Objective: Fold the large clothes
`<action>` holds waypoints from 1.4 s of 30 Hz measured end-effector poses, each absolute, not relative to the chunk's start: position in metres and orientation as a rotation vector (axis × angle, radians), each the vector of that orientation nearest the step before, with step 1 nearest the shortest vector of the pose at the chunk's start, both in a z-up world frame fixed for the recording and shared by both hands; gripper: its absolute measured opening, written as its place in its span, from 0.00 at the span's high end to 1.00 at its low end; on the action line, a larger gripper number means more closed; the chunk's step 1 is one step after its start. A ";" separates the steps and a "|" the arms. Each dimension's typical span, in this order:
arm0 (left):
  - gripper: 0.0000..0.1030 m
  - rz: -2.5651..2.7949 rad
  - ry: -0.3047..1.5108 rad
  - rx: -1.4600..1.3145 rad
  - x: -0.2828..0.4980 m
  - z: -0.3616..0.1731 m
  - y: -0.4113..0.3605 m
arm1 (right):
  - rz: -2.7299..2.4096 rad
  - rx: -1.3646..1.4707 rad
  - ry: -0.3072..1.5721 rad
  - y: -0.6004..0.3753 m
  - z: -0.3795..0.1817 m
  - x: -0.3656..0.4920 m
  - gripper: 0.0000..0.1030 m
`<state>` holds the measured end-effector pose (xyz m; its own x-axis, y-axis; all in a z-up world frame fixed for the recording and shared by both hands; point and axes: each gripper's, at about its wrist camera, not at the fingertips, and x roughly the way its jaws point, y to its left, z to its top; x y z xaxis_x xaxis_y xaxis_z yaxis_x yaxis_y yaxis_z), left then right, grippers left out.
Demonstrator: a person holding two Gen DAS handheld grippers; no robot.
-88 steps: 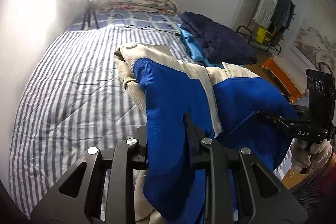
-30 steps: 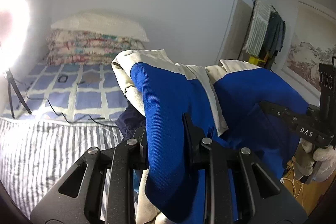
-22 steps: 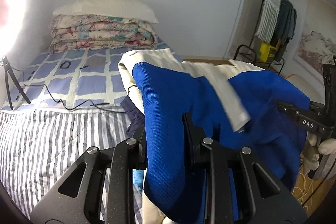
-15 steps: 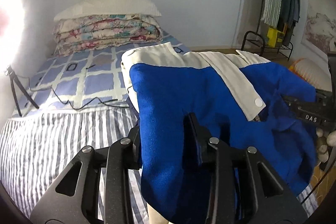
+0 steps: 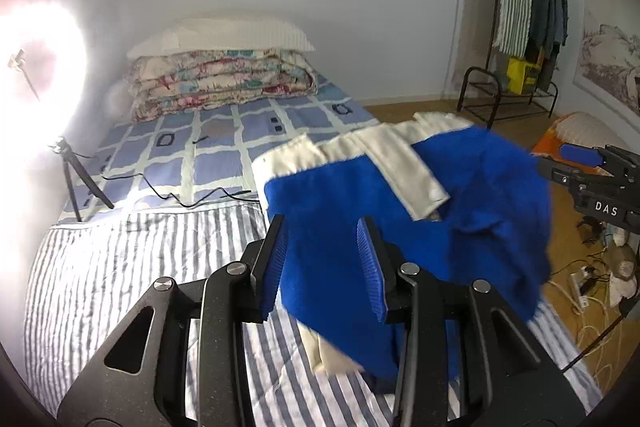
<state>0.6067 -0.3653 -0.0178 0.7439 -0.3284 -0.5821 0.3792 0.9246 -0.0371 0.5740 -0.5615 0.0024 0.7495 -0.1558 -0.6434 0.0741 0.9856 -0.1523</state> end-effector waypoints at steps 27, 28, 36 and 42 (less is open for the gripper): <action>0.64 -0.467 0.281 0.102 0.251 0.218 -0.228 | -0.025 -0.159 0.442 -0.426 0.224 0.285 0.36; 0.64 -0.470 0.261 0.101 0.234 0.226 -0.221 | -0.024 -0.165 0.431 -0.420 0.230 0.273 0.36; 0.51 -0.502 0.162 0.108 0.146 0.264 -0.186 | -0.022 -0.165 0.384 -0.376 0.270 0.189 0.35; 0.51 -0.520 0.164 0.103 0.105 0.263 -0.158 | -0.072 -0.137 0.382 -0.354 0.273 0.146 0.27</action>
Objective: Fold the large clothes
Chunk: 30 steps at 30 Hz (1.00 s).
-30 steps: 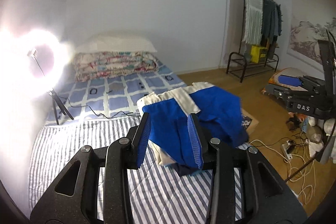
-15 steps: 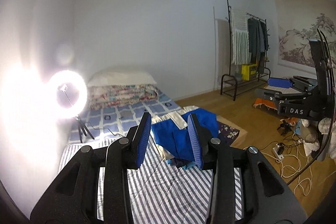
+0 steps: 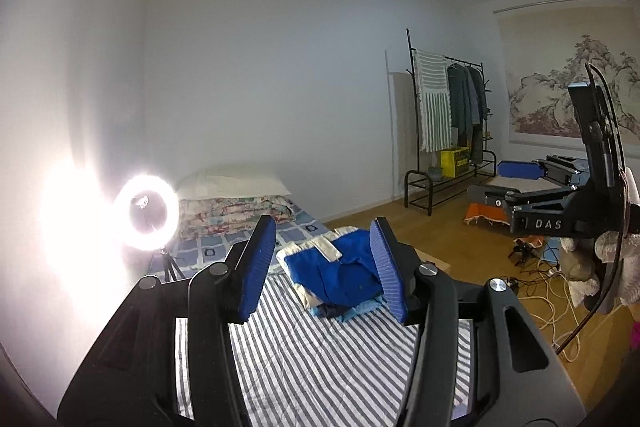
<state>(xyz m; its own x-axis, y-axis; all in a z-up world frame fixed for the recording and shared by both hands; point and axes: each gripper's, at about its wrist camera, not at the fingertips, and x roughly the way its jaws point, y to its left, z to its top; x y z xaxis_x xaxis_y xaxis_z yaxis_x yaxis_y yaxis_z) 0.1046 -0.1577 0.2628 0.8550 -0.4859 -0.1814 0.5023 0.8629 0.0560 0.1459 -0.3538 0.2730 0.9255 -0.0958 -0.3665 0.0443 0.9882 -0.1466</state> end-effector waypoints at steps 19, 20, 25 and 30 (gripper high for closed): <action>0.02 -0.453 0.314 0.065 0.097 0.146 -0.120 | -0.153 -0.112 0.342 -0.329 0.195 0.090 0.00; 0.00 -0.444 0.314 0.062 0.097 0.140 -0.120 | -0.156 -0.106 0.347 -0.331 0.191 0.091 0.00; 0.00 -0.405 0.340 0.049 0.108 0.117 -0.119 | -0.184 -0.095 0.378 -0.338 0.167 0.100 0.00; 0.00 -0.386 0.367 0.051 0.127 0.098 -0.121 | -0.192 -0.094 0.403 -0.340 0.146 0.114 0.00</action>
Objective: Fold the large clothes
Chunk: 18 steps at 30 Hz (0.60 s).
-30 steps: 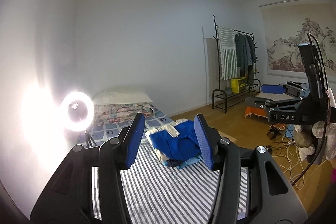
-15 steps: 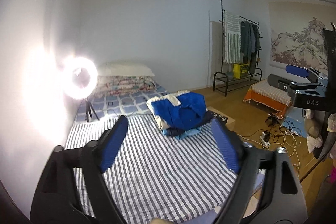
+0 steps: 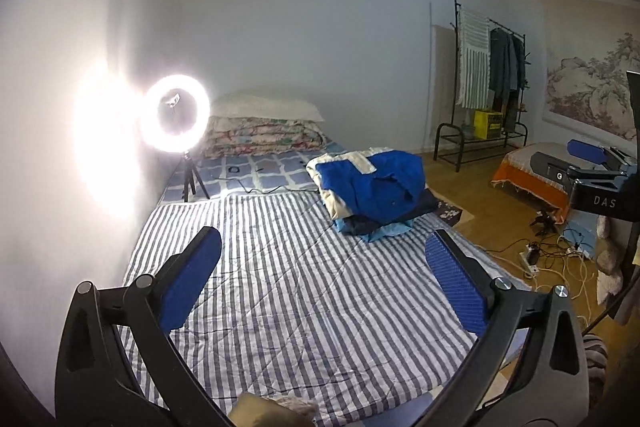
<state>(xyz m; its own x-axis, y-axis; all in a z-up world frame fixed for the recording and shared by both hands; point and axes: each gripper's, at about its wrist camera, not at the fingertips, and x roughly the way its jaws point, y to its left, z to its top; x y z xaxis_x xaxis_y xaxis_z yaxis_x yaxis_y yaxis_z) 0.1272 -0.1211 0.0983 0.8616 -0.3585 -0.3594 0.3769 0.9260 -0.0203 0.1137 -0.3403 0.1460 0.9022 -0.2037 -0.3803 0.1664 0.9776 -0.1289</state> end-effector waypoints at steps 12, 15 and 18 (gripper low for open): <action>0.00 -0.375 0.418 0.082 0.173 0.058 -0.141 | -0.220 -0.100 0.451 -0.350 0.086 0.158 0.00; 0.00 -0.373 0.423 0.075 0.184 0.050 -0.147 | -0.223 -0.082 0.461 -0.357 0.074 0.167 0.00; 0.00 -0.374 0.434 0.063 0.195 0.042 -0.152 | -0.224 -0.068 0.474 -0.363 0.064 0.177 0.00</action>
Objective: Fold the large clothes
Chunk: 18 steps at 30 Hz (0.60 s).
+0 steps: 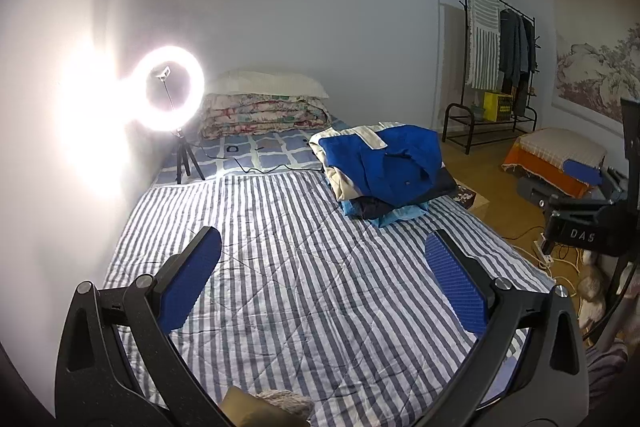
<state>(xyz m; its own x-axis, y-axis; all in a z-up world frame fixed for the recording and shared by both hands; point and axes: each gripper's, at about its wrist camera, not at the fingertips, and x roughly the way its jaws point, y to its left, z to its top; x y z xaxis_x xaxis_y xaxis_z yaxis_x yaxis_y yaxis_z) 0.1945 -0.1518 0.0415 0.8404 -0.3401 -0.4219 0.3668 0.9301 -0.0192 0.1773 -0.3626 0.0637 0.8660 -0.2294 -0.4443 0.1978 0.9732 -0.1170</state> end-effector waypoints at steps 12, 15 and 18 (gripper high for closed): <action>0.00 -0.340 0.514 0.082 0.226 0.004 -0.162 | -0.233 -0.062 0.497 -0.366 0.018 0.205 0.00; 0.00 -0.325 0.535 0.084 0.231 -0.004 -0.161 | -0.223 -0.055 0.505 -0.367 0.009 0.212 0.00; 0.00 -0.315 0.548 0.087 0.234 -0.010 -0.161 | -0.224 -0.049 0.508 -0.368 0.002 0.217 0.00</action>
